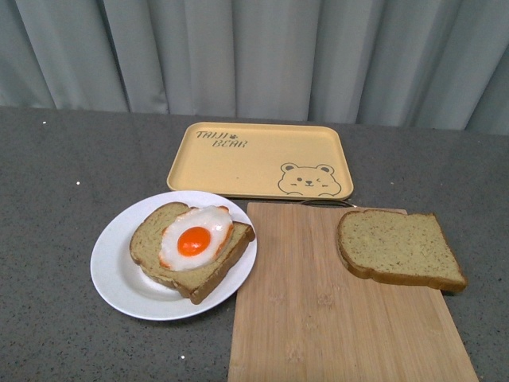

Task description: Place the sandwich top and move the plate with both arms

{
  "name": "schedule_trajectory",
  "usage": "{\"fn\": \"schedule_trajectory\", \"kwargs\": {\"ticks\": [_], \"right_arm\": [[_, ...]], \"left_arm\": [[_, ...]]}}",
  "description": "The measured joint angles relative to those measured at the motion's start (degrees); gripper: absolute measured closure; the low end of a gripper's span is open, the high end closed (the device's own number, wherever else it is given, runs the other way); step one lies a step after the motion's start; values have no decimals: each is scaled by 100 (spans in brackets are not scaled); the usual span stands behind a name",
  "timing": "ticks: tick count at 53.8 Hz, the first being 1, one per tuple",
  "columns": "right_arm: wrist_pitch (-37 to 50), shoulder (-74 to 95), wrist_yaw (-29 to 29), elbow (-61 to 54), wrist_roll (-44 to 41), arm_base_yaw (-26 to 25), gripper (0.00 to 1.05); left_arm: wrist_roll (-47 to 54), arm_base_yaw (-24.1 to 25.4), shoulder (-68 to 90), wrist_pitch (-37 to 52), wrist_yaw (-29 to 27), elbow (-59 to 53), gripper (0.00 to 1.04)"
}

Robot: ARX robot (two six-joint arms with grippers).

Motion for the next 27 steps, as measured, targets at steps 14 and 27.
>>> {"fn": "schedule_trajectory", "kwargs": {"ticks": [14, 27], "right_arm": [[0, 0, 0, 0, 0, 0, 9], [0, 0, 0, 0, 0, 0, 9]], "left_arm": [[0, 0, 0, 0, 0, 0, 7], [0, 0, 0, 0, 0, 0, 7]]}}
